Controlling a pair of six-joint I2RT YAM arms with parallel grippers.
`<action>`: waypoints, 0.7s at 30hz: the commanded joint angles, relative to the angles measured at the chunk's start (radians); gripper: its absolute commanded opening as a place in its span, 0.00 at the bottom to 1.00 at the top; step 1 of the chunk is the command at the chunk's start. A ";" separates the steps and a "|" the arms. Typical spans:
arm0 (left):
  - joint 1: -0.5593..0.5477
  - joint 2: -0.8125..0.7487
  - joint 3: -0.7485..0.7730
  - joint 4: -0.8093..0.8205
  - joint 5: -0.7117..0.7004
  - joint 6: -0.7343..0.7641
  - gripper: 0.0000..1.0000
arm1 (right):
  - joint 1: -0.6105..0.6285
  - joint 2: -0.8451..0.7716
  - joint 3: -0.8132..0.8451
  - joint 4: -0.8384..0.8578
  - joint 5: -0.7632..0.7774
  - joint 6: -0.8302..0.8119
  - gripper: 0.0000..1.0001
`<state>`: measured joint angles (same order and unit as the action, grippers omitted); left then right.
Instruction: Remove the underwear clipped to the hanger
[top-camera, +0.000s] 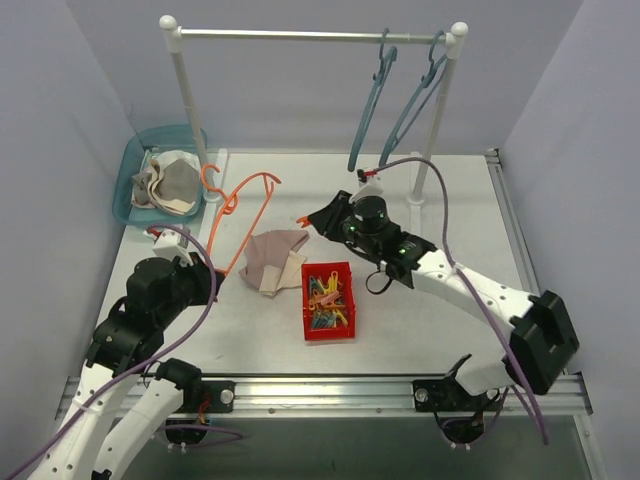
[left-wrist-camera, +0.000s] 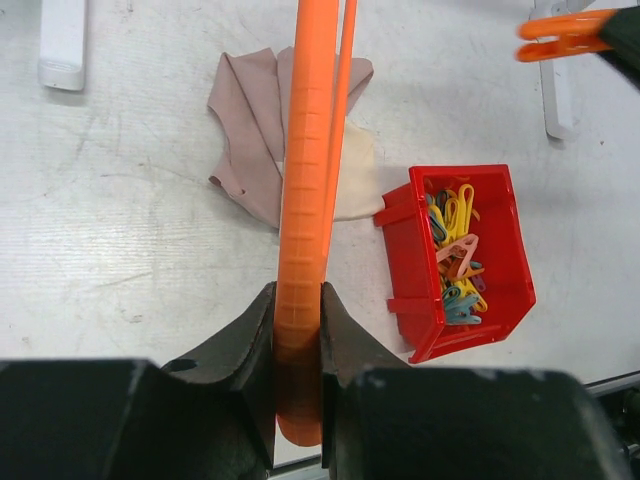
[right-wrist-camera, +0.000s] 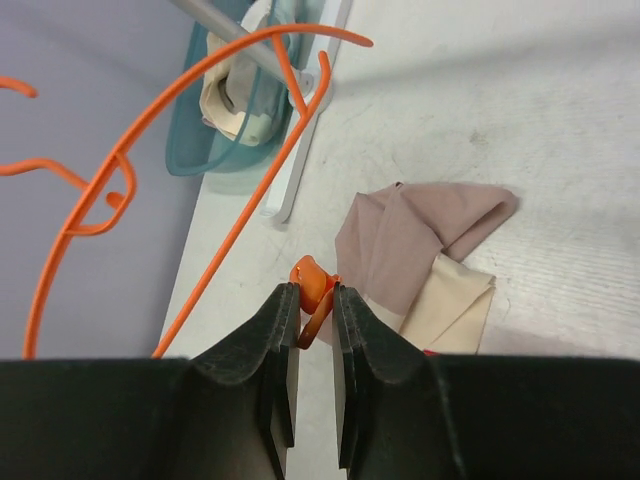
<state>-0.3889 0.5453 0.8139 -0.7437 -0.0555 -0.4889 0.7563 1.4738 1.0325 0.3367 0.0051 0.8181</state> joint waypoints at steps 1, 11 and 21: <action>0.002 -0.008 0.021 0.052 -0.035 0.012 0.03 | 0.009 -0.176 -0.034 -0.131 0.073 -0.135 0.00; 0.002 0.036 0.022 0.092 0.005 0.018 0.03 | 0.178 -0.153 -0.089 -0.452 0.229 -0.183 0.00; 0.001 0.091 0.100 0.069 0.056 0.062 0.03 | 0.253 -0.127 -0.057 -0.519 0.343 -0.177 0.60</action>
<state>-0.3889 0.6140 0.8352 -0.7307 -0.0257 -0.4652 0.9890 1.3552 0.9329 -0.1440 0.2703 0.6525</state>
